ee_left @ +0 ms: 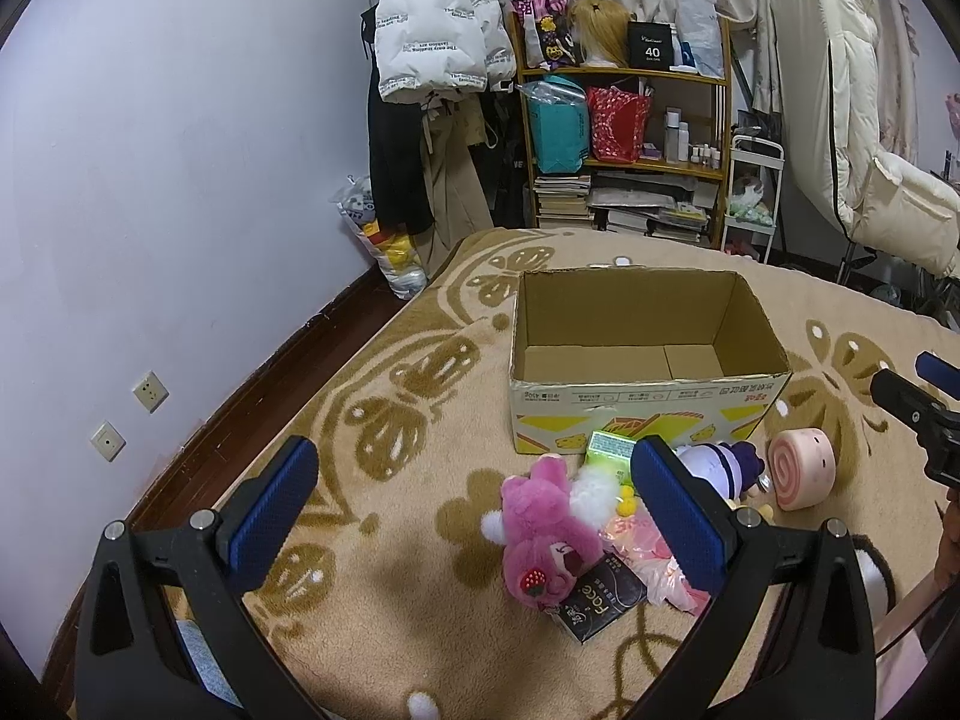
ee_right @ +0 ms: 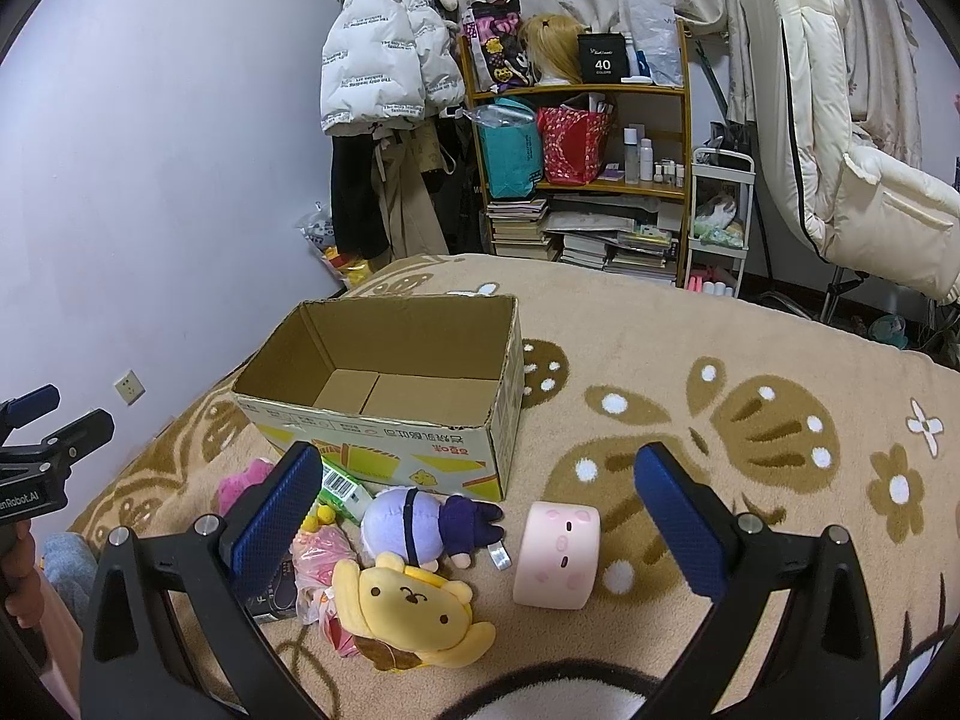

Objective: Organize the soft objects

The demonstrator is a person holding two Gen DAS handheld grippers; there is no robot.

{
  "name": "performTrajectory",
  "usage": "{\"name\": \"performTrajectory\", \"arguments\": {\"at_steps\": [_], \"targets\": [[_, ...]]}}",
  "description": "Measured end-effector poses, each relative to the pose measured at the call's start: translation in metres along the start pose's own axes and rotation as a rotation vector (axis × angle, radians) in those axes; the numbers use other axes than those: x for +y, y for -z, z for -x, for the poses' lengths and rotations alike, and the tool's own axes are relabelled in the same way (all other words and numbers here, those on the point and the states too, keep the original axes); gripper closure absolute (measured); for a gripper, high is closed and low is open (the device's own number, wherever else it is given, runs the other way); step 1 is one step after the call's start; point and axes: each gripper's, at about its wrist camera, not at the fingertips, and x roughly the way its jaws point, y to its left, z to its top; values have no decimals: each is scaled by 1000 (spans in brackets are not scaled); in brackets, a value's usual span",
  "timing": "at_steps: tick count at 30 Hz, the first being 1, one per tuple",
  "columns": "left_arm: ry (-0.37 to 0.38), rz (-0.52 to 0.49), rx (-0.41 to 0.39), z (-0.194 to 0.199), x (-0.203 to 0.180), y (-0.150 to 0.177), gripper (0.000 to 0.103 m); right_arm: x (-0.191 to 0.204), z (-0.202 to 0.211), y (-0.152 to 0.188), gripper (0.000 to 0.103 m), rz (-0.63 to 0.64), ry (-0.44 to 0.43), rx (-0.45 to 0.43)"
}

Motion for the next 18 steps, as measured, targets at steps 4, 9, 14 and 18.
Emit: {"name": "performTrajectory", "arguments": {"at_steps": [4, 9, 14, 18], "targets": [[-1, -1, 4, 0, 1, -3, 0, 0, 0, 0, 0, 1, -1, 0], [-1, -2, 5, -1, 0, -2, 0, 1, 0, 0, 0, 1, -2, 0], [-2, -2, 4, -1, 0, -2, 0, 1, 0, 0, 0, 1, -2, 0], [-3, -3, 6, -1, 0, -1, 0, 1, -1, 0, 0, 2, -1, 0]]}}
